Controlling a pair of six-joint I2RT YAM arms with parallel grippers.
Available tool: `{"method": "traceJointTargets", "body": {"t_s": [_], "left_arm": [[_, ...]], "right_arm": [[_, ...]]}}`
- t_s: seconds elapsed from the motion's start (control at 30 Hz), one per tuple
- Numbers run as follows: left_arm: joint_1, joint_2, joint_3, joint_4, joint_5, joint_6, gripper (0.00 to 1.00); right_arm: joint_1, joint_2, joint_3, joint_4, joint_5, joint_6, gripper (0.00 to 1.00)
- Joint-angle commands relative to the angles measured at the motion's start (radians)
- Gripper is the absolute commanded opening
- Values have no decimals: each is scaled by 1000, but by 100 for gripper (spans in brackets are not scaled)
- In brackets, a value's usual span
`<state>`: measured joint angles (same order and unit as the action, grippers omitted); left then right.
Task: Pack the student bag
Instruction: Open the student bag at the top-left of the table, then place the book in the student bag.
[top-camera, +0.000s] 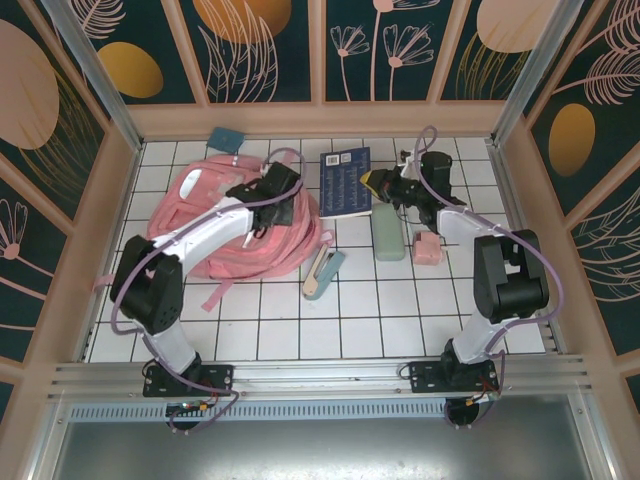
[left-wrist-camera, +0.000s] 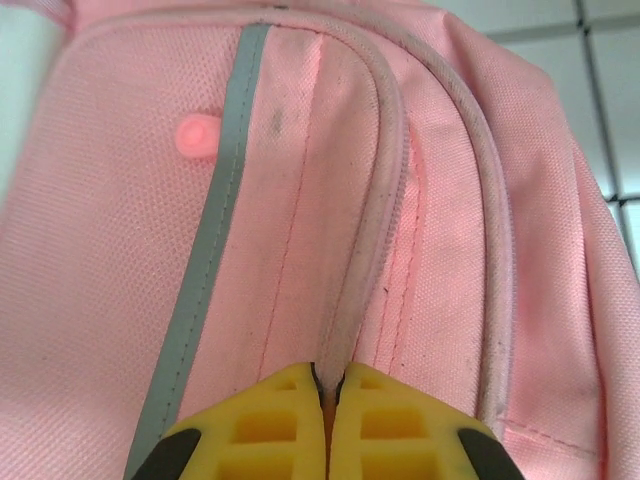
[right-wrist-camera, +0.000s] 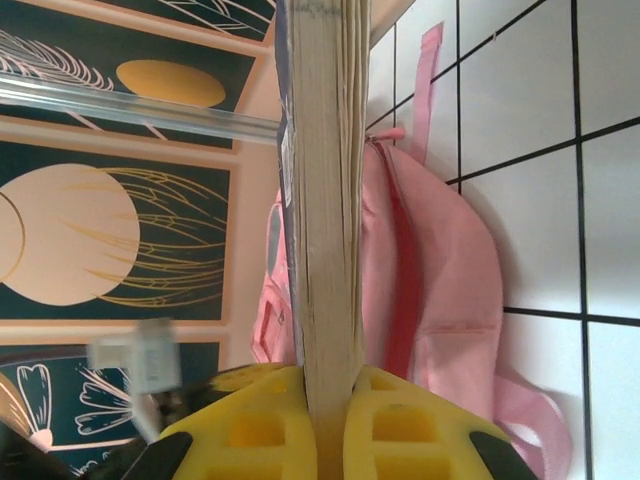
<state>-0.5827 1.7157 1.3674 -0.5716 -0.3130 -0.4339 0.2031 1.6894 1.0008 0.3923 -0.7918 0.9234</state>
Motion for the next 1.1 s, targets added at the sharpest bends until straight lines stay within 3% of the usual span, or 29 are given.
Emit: {"method": "traceJointTargets", "body": {"t_s": [0.0,0.2,0.47,0.73,1.07], "left_arm": [[18,-118,108,9,-29,-13,0],[96,-209,163,23,109,-36,0],[169,-295,150,113,243,-83,0],[176,-281,140,126,279,-127,0],[176,-287,108,155,304,-151,0]], "right_arm": [[25,-8,-23,132,9,51,0],[86,29,-47,279,37,149,0],[267,143,14,416,173,261,0],[441,351,224,399,335,325,0],[549,604,538,237,435,353,0]]}}
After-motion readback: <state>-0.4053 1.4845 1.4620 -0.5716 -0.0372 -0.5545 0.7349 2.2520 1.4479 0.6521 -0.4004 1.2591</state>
